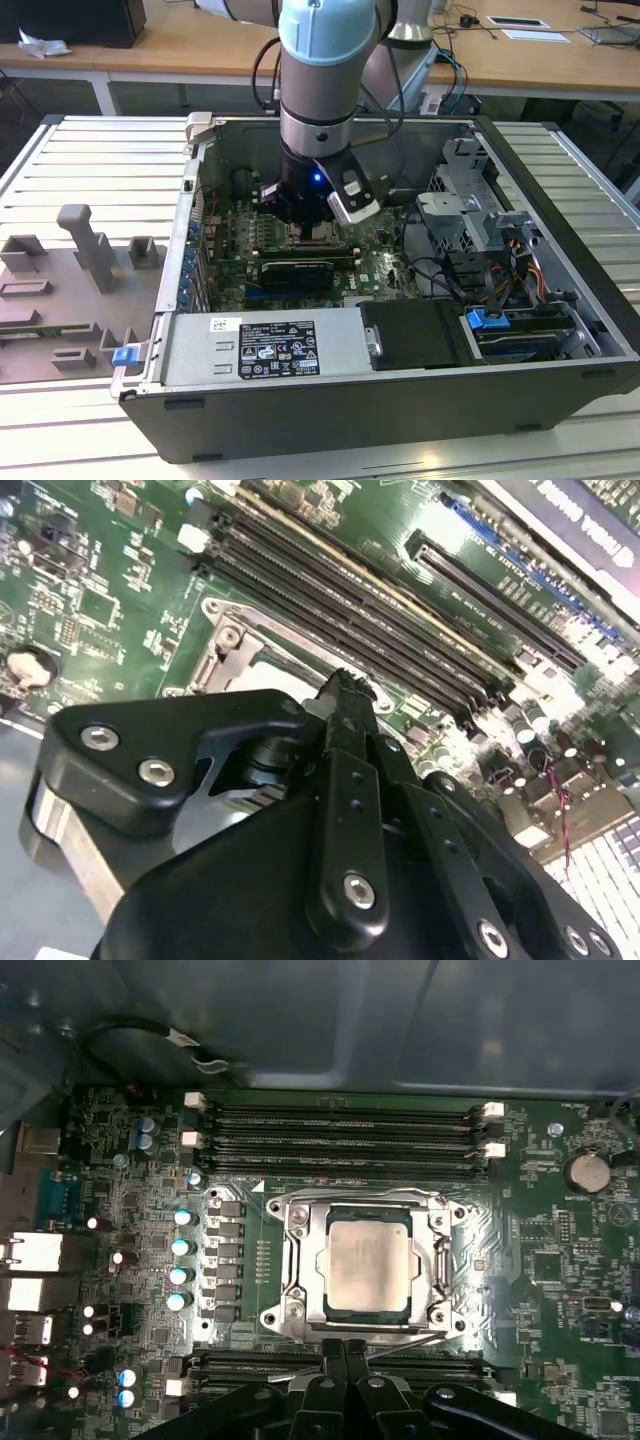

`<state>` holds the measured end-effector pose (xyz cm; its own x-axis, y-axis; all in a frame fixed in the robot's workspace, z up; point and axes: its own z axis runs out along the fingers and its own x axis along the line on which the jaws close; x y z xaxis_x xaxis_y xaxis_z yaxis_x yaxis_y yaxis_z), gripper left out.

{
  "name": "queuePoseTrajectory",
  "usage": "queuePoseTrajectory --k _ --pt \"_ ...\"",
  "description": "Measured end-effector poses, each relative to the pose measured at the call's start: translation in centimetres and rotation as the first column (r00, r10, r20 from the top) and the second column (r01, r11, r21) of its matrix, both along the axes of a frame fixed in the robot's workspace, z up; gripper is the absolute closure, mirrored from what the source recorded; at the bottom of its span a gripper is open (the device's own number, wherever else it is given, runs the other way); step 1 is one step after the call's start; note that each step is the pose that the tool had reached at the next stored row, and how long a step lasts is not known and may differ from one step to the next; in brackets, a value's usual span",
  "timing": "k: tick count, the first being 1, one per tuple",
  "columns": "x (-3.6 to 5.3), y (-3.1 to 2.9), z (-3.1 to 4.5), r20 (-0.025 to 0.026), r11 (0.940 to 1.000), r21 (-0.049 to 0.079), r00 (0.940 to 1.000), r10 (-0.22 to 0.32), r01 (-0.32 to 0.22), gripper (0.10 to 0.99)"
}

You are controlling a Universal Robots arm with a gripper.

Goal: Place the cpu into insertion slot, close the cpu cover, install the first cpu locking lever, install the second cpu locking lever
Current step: 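Install the second cpu locking lever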

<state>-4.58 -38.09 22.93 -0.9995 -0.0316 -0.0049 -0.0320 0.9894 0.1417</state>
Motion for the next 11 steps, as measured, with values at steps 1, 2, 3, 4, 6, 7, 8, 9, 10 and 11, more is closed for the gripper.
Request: queuePoseTrajectory --k 1,2,3,4,6,7,8,9,10,11 --pt "0.0 0.0 -0.25 -0.0001 1.0 0.001 1.0 0.0 0.0 0.98" --pt "-0.01 0.0 -0.42 -0.0002 1.0 0.002 1.0 0.0 0.0 0.98" --pt "-0.01 0.0 -0.75 -0.0001 1.0 0.004 1.0 0.0 0.0 0.98" --pt "-0.01 0.0 -1.0 -0.0001 1.0 0.005 1.0 0.001 -0.001 0.98" --pt "-0.29 -0.04 -1.37 -0.0001 0.9997 0.015 0.9998 0.021 -0.021 0.98" --pt "-0.57 -0.29 -1.49 0.0004 0.9993 0.029 0.9997 0.023 -0.023 0.98" --pt "-0.74 -0.4 -1.5 0.0006 0.9991 0.037 0.9997 0.023 -0.023 0.98" --pt "-0.91 -0.49 -1.52 0.0007 0.9987 0.046 0.9997 0.023 -0.023 0.98" --pt "-1.2 -0.62 -1.54 0.001 0.9982 0.056 0.9997 0.023 -0.023 0.98" --pt "-1.39 -0.75 -1.56 0.001 0.9979 0.06 0.9997 0.023 -0.023 0.98"
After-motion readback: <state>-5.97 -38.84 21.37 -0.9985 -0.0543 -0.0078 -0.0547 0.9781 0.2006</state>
